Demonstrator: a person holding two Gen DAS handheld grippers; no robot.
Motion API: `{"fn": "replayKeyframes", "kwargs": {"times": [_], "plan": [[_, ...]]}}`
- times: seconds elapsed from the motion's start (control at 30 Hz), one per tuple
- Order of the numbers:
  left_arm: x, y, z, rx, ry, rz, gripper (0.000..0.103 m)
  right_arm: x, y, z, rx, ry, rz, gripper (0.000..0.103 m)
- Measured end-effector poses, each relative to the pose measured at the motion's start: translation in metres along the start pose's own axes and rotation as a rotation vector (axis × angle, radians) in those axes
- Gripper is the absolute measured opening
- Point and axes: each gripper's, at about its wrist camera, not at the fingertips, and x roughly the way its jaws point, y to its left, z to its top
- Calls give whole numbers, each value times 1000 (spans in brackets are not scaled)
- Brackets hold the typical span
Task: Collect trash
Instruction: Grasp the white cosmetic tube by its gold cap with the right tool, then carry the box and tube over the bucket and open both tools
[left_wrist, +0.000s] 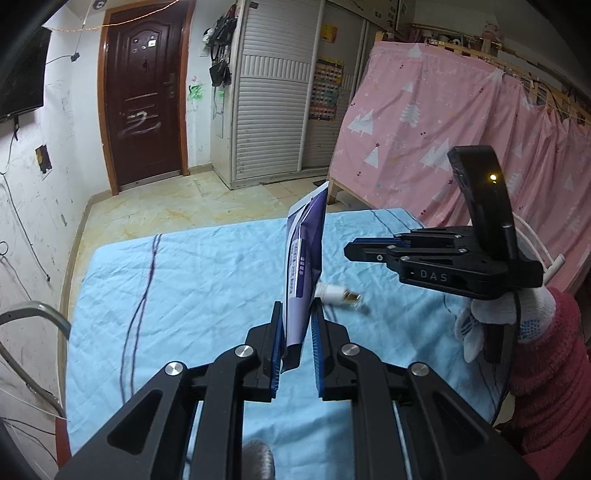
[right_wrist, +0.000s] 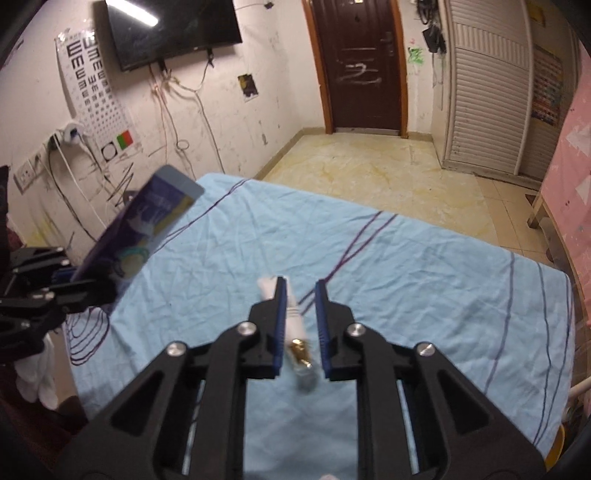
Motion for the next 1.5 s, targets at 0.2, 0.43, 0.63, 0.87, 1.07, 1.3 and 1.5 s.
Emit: {"fn": "replayKeyframes", "kwargs": {"times": [0.2, 0.43, 0.63, 0.87, 1.07, 1.3, 1.5], "plan": [[13, -17, 12, 12, -2, -13, 5, -3, -14, -14, 21, 27, 44, 12], [18, -19, 12, 10, 8, -4, 5, 27, 3, -17, -22, 97, 95, 15], [23, -10, 12, -5, 19, 1, 5, 44, 14, -19, -73, 147, 80, 33], [26, -4, 9, -24, 25, -9, 5, 49, 34, -19, -182, 168, -17, 32], [24, 0, 7, -48, 19, -6, 5, 53, 46, -18, -250, 169, -91, 23], [21, 5, 6, -70, 15, 11, 5, 48, 39, -25, -199, 139, -117, 20], [20, -1, 12, -74, 2, 12, 5, 16, 19, -20, -103, 34, -98, 20]]}}
